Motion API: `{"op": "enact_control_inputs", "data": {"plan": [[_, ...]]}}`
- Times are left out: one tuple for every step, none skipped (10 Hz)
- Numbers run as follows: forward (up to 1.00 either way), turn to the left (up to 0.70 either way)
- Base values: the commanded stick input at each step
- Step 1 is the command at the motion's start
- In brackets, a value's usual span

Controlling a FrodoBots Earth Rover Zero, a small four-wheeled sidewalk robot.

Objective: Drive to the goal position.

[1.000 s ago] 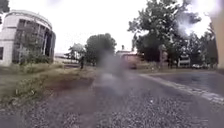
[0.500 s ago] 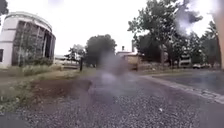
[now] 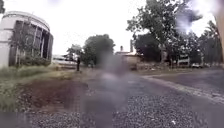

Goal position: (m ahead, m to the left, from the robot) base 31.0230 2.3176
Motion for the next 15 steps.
{"op": "enact_control_inputs", "data": {"plan": [[0.7,0.0],[0.7,0.0],[0.7,-0.14],[0.7,-0.14],[0.7,-0.12],[0.7,-0.04],[0.7,0.0],[0.7,0.0],[0.7,0.0],[0.7,0.0],[0.7,0.0],[0.7,0.0],[0.7,-0.03],[0.7,-0.12],[0.7,-0.13]]}}
